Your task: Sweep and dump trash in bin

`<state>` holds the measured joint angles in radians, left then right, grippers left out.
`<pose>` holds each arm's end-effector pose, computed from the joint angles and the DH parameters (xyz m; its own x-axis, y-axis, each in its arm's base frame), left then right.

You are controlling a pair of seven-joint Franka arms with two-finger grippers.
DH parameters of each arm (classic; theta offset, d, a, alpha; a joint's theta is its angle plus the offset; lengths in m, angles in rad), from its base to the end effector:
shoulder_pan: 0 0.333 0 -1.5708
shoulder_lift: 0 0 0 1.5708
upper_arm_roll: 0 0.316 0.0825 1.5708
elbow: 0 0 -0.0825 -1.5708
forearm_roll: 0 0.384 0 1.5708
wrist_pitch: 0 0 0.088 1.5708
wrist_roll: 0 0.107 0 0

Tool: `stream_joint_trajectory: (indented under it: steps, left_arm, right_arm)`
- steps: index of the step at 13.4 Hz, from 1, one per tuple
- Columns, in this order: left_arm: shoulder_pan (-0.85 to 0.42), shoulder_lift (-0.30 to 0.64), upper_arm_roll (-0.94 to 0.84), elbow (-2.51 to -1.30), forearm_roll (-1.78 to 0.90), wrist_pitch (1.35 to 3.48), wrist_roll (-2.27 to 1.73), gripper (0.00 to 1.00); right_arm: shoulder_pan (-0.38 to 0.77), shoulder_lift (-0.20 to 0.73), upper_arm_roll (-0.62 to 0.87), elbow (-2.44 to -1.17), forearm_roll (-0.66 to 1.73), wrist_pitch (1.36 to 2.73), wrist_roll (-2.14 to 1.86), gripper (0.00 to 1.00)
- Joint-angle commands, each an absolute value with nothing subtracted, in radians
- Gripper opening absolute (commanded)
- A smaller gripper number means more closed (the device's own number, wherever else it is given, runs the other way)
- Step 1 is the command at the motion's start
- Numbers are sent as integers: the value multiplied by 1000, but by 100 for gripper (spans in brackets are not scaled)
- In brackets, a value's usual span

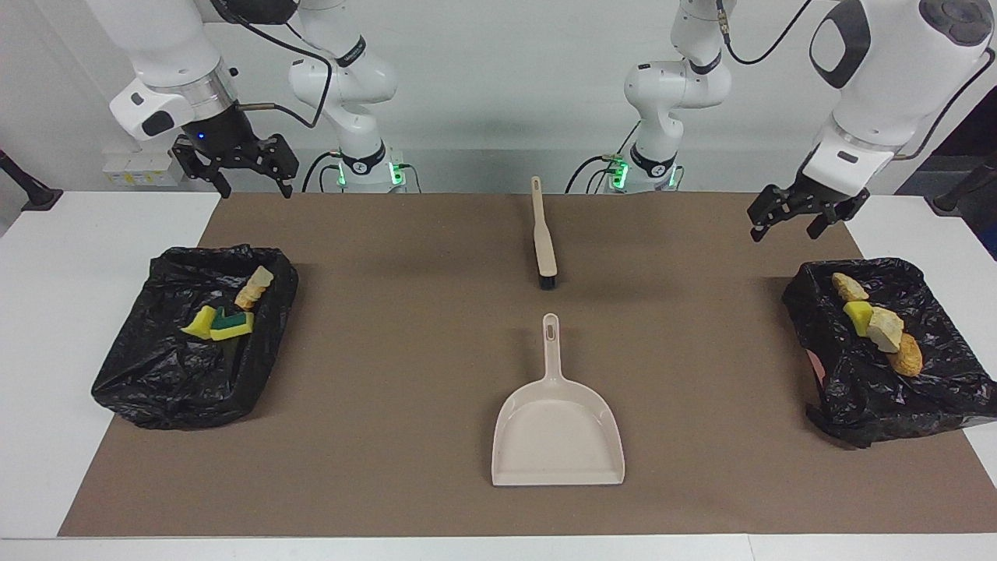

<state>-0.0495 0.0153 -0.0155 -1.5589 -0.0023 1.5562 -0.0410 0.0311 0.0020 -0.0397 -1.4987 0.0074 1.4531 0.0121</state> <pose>0.5565 -0.0364 0.6203 0.9995 -0.0240 -0.0181 -0.0240 -0.9997 0.0018 0.5432 -0.0038 0.6470 0.9987 -0.0198 -0.0477 -0.0202 -0.9998 -0.0067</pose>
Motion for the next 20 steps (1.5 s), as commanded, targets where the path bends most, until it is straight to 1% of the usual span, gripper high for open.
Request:
stream_joint_trajectory:
  steps: [1,3,5,11,20]
  left_arm:
    - [-35,-54,-25,-1653,9,1568,-17,100]
    - [-32,-77,-23,-1652,11,1554,-15,100]
    - [-25,-81,-25,-1620,6,1552,-21,100]
    - [-23,-113,-15,-1603,0,1546,-17,100]
    - [-23,-130,-18,-1611,-9,1568,-20,100]
  right_arm:
    - [14,0,-26,-1491,14,1442,23,100]
    - [14,0,-26,-1491,14,1442,23,100]
    - [14,0,-26,-1491,14,1442,23,100]
    - [14,0,-26,-1491,14,1442,23,100]
    - [14,0,-26,-1491,14,1442,23,100]
